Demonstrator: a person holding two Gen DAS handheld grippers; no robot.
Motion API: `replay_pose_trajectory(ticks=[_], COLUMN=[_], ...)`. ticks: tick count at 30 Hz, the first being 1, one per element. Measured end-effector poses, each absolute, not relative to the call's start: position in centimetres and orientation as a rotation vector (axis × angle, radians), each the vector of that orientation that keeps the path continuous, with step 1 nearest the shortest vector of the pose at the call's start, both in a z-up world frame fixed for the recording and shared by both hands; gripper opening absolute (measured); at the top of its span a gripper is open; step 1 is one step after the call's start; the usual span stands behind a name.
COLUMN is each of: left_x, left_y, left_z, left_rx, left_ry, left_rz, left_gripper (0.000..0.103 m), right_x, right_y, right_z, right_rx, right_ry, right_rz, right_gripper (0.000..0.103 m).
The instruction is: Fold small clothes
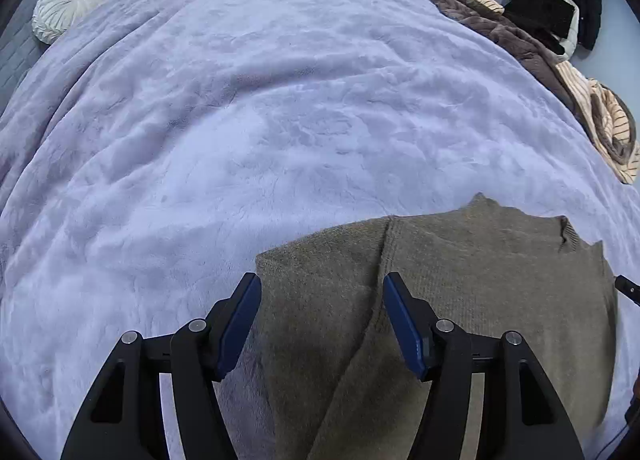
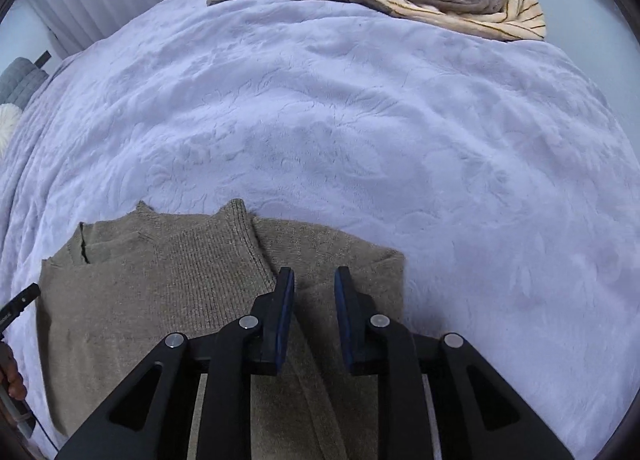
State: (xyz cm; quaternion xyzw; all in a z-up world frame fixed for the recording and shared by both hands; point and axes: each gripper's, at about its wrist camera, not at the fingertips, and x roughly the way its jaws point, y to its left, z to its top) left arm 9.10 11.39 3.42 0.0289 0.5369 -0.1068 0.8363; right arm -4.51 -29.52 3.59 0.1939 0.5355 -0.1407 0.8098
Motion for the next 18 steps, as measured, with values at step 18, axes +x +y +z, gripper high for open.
replay_pose_trajectory(ticks=[18], left_x=[1.1], left_y=[11.2], left_z=[0.7], left_rx=[0.066], left_ry=[1.299], left_rz=[-0.417], left_gripper=[0.064], right_x=[-11.5], right_y=[-26.3], right_z=[1.9], right_rx=[0.413], right_ry=[1.215], right_rz=[-0.214], right_gripper=[0.018])
